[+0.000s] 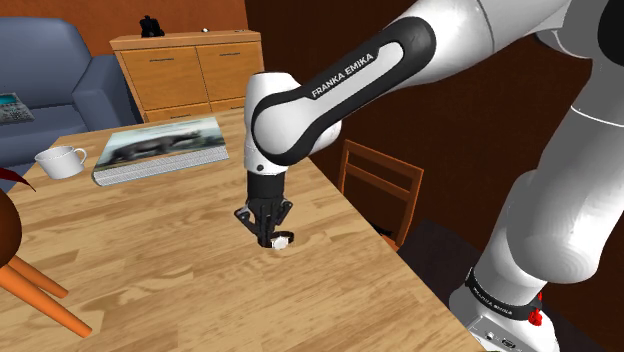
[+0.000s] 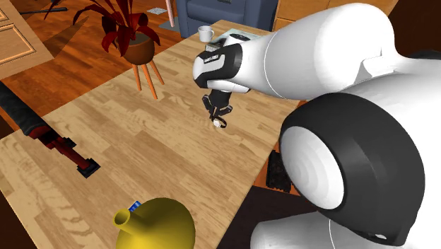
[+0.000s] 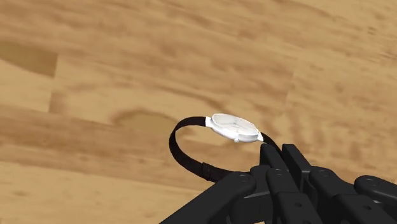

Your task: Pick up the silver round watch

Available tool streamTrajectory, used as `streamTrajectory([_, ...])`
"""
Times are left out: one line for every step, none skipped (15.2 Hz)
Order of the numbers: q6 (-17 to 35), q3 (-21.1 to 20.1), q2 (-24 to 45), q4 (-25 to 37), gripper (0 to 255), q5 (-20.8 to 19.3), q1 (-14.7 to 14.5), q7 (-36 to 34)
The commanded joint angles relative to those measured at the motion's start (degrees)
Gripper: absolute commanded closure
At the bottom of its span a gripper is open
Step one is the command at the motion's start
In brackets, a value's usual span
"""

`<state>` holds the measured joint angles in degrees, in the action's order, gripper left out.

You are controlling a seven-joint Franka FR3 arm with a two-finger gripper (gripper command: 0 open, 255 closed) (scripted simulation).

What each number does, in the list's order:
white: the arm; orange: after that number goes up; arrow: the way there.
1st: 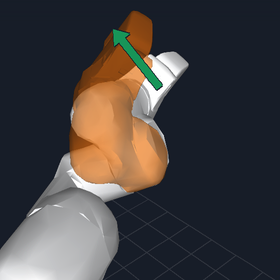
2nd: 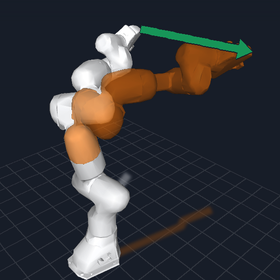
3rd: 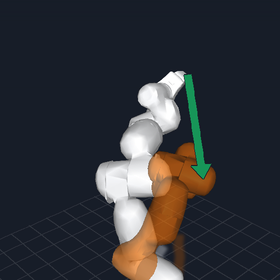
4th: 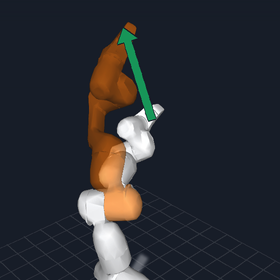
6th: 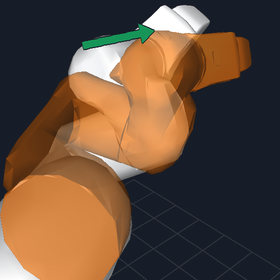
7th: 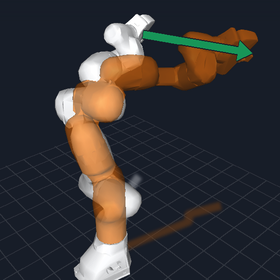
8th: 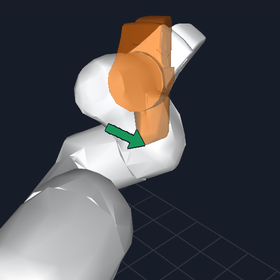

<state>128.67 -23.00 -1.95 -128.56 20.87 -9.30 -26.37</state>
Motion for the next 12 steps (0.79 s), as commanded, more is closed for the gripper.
streamTrajectory([-1.6, 0.1, -0.7, 1.0, 255, -0.1, 0.1, -0.4])
streamTrajectory([-2.4, 0.1, -1.1, 1.4, 255, -0.1, 0.1, -0.6])
streamTrajectory([-3.1, 0.2, -1.4, 1.8, 255, -0.2, 0.1, -0.7])
streamTrajectory([-3.9, 0.2, -1.8, 2.2, 255, -0.2, 0.2, -0.8])
streamTrajectory([-4.7, 0.3, -2.2, 2.6, 255, -0.2, 0.2, -1.0])
streamTrajectory([-5.4, 0.3, -2.5, 3.1, 255, -0.2, 0.2, -1.1])
streamTrajectory([-6.2, 0.4, -2.9, 3.5, 255, -0.2, 0.3, -1.3])
streamTrajectory([-7.0, 0.5, -3.2, 4.0, 255, -0.3, 0.3, -1.4])
streamTrajectory([-7.7, 0.5, -3.5, 4.4, 255, -0.3, 0.4, -1.6])
streamTrajectory([-8.5, 0.6, -3.8, 4.9, 255, -0.3, 0.4, -1.7])
streamTrajectory([-8.6, 0.6, -3.8, 5.0, 255, -0.4, 0.4, -1.7])
streamTrajectory([-8.6, 0.6, -3.8, 5.0, 255, -0.4, 0.4, -1.7])
